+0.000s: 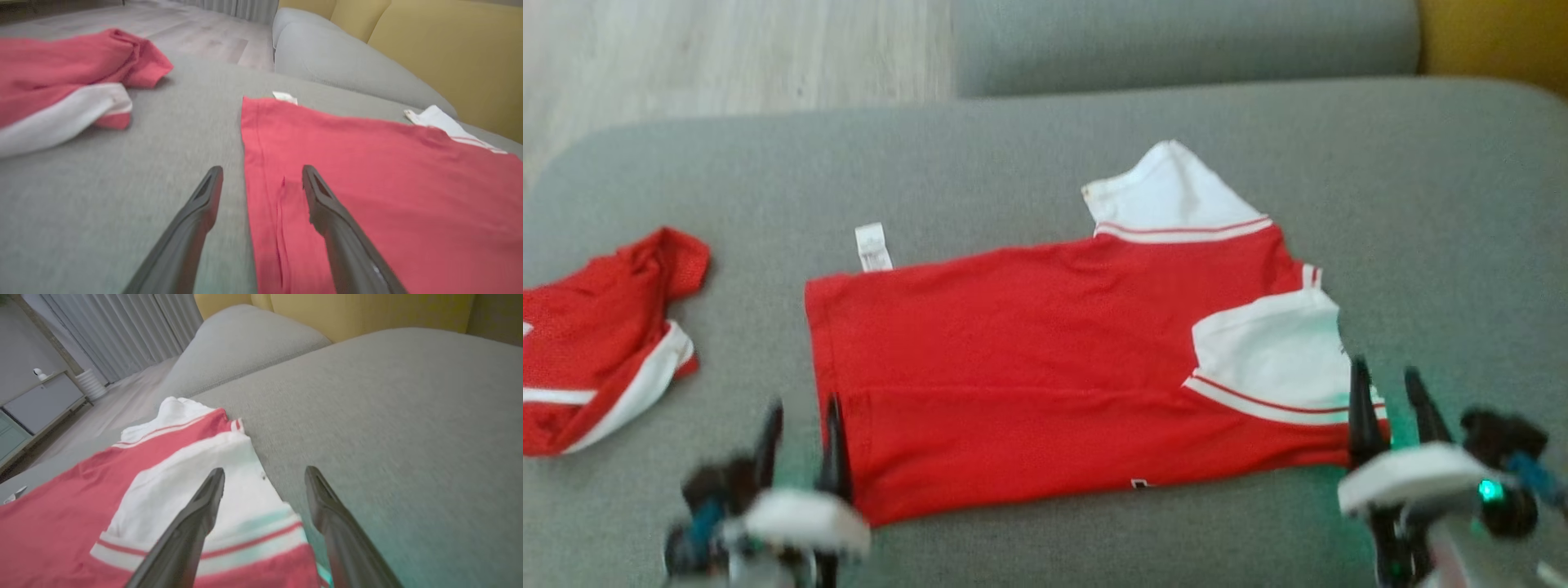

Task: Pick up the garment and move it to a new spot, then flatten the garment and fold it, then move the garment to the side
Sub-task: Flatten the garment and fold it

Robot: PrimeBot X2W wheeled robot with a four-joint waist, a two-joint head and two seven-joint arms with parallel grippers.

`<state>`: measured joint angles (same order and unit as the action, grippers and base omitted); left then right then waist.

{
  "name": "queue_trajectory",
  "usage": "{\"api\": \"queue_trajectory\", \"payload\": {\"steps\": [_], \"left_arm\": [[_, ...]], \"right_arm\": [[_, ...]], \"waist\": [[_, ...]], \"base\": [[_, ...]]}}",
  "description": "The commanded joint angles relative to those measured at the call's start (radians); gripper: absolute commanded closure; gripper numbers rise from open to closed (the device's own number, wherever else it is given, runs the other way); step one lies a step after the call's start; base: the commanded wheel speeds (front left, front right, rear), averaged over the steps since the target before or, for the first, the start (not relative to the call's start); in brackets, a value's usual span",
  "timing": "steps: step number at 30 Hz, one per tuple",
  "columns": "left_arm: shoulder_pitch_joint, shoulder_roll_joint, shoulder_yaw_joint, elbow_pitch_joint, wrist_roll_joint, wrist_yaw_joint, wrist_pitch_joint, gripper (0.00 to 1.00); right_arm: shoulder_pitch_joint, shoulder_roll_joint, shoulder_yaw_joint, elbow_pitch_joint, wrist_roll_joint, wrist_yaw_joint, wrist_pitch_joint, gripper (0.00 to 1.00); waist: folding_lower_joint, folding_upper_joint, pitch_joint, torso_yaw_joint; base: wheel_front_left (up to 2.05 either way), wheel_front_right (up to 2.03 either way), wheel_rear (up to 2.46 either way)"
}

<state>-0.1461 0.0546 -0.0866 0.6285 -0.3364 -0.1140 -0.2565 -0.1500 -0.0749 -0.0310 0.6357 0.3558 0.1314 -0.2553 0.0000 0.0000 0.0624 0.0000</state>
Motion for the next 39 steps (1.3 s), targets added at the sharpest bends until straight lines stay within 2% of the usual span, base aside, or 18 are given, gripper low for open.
{"api": "queue_trajectory", "payload": {"steps": [1, 9, 14, 22, 23, 24, 25, 32, 39], "left_arm": [[-0.092, 0.013, 0.045, -0.029, 0.015, 0.001, -0.005, 0.00], [-0.361, 0.075, 0.067, 0.162, 0.026, -0.011, -0.005, 0.00], [-0.447, 0.093, 0.055, 0.246, 0.000, -0.015, -0.005, 0.00], [-0.500, 0.099, -0.109, 0.300, -0.123, -0.016, -0.005, 0.00], [-0.505, 0.109, -0.137, 0.309, -0.143, -0.016, -0.005, 0.38], [-0.508, 0.113, -0.144, 0.309, -0.149, -0.016, -0.005, 0.85], [-0.510, 0.116, -0.147, 0.308, -0.155, -0.016, -0.005, 1.00], [-0.520, 0.115, -0.149, 0.236, -0.152, -0.017, -0.005, 1.00], [-0.530, 0.069, -0.207, 0.144, -0.121, -0.017, -0.005, 1.00]], "right_arm": [[-0.065, -0.011, 0.027, -0.040, -0.014, -0.001, -0.006, 0.00], [-0.194, 0.008, 0.093, -0.073, -0.055, -0.001, -0.006, 0.00], [-0.237, 0.013, 0.112, -0.083, -0.060, -0.001, -0.006, 0.00], [-0.292, 0.003, 0.111, -0.082, -0.080, -0.001, -0.006, 0.00], [-0.315, -0.005, 0.114, -0.078, -0.088, -0.001, -0.004, 0.00], [-0.330, -0.011, 0.117, -0.077, -0.092, -0.001, -0.002, 0.00], [-0.348, -0.016, 0.119, -0.077, -0.097, -0.001, 0.002, 0.00], [-0.521, -0.068, 0.133, -0.037, -0.121, -0.001, 0.102, 0.00], [-0.719, -0.122, 0.165, 0.088, -0.152, -0.001, 0.279, 0.00]], "waist": [[0.0000, 0.0000, 0.042, -0.003], [0.0000, 0.0000, 0.180, -0.035], [0.0000, 0.0000, 0.234, -0.051], [0.0000, 0.0000, 0.291, -0.055], [0.0000, 0.0000, 0.296, -0.047], [0.0000, 0.0000, 0.298, -0.042], [0.0000, 0.0000, 0.300, -0.036], [0.0000, 0.0000, 0.319, 0.035], [0.0000, 0.0000, 0.348, 0.136]], "base": [[0.00, 0.00, 0.00], [0.00, 0.00, 0.00], [0.00, 0.00, 0.00], [0.00, 0.00, 0.00], [0.00, 0.00, 0.00], [0.00, 0.00, 0.00], [0.00, 0.00, 0.00], [0.00, 0.00, 0.00], [0.00, 0.00, 0.00]]}}
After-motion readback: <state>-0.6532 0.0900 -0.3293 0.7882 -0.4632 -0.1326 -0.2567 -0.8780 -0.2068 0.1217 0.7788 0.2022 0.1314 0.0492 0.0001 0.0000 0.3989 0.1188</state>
